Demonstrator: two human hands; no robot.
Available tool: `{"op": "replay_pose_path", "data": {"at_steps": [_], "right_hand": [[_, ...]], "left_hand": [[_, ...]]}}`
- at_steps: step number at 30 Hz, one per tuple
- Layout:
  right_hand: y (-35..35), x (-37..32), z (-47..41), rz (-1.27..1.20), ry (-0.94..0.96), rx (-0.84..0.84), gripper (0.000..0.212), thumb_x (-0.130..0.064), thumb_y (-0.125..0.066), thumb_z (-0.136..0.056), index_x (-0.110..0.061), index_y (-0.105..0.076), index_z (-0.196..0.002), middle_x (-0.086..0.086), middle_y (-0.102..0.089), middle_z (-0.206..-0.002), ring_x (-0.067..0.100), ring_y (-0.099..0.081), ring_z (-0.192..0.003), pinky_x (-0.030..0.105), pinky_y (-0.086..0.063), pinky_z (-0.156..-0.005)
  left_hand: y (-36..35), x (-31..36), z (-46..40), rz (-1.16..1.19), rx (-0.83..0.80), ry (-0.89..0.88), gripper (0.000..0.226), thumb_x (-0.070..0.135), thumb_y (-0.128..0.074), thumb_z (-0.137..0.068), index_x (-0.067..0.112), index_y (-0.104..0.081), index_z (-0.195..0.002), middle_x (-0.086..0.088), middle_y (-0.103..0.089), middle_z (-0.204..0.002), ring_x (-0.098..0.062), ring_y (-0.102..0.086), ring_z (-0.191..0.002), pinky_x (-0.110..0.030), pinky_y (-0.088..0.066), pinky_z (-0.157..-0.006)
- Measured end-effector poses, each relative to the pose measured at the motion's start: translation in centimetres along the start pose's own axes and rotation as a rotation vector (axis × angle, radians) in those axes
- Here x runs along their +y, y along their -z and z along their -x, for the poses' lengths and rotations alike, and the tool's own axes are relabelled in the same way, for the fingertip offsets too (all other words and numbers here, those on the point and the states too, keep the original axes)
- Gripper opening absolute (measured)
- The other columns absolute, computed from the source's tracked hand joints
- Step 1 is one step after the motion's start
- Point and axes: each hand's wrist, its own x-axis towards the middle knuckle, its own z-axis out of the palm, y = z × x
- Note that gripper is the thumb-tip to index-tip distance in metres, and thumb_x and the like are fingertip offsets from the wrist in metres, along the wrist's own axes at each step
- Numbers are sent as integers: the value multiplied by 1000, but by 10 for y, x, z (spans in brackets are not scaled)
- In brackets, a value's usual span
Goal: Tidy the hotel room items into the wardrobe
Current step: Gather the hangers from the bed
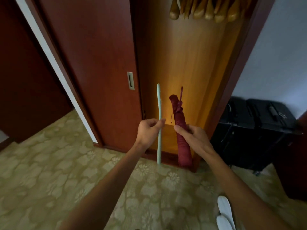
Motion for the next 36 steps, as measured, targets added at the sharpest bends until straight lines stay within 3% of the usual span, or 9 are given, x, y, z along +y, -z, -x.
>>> {"op": "replay_pose_path", "data": {"at_steps": [5,8,12,15,20,23,30,34,36], "right_hand": [[-10,-29,-103,1,23,-11,47,-63,-64,-85,-16,-68,-90,2,-71,-85,19,-70,-78,35,-58,-73],[-16,-46,-164,-3,25,6,48,-64,-64,-84,-16,-68,-88,0,-71,-83,17,-70,-76,33,-59,-72],[-23,-77,-252,19,32,63,47,-64,-65,-84,-17,-68,-84,-2,-70,-78,14,-69,-73,34,-58,-73],[-27,-111,-317,-9,52,103,45,-62,-64,-85,-18,-68,-85,-4,-70,-77,13,-68,-73,32,-57,-73],[-29,-177,-416,-65,73,162,54,-66,-66,-81,-13,-72,-90,0,-73,-81,19,-72,-79,37,-57,-78],[-24,-219,-464,-82,95,212,57,-66,-67,-80,-11,-73,-91,1,-72,-79,19,-71,-77,34,-55,-73],[4,-284,-528,-76,162,368,42,-64,-66,-83,-23,-73,-87,-7,-74,-76,6,-70,-68,23,-50,-60],[28,-310,-552,-13,160,405,41,-62,-65,-84,-22,-72,-87,-5,-73,-79,11,-70,-75,27,-56,-68],[41,-322,-564,-10,179,418,40,-60,-66,-84,-21,-74,-91,-3,-75,-83,14,-72,-78,31,-59,-74]], "left_hand": [[13,6,-104,-9,37,-22,41,45,-65,-94,25,-70,-58,-2,-60,-57,-12,-51,-53,-33,-46,-61],[21,7,-167,-1,37,-46,40,44,-65,-94,25,-71,-60,-5,-71,-69,-19,-66,-67,-35,-53,-71],[35,20,-260,27,1,-96,38,38,-64,-96,23,-70,-62,7,-69,-60,5,-54,-52,-16,-43,-61],[51,35,-337,44,-39,-173,41,37,-64,-96,24,-67,-57,14,-64,-56,4,-60,-62,-21,-45,-72],[83,78,-453,135,-100,-259,41,30,-64,-97,5,-71,-65,11,-67,-59,5,-62,-64,-33,-52,-90],[96,104,-510,185,-102,-302,39,28,-65,-96,11,-70,-61,9,-69,-62,1,-63,-68,-37,-52,-94],[89,149,-596,291,-105,-309,40,33,-67,-92,20,-67,-55,6,-69,-70,-15,-68,-84,-11,-50,-65],[81,174,-622,335,-98,-268,33,37,-68,-90,15,-73,-65,3,-72,-69,-15,-69,-79,-32,-55,-79],[74,190,-636,340,-101,-242,30,38,-68,-90,10,-77,-81,3,-72,-71,-12,-69,-73,-26,-55,-69]]}}
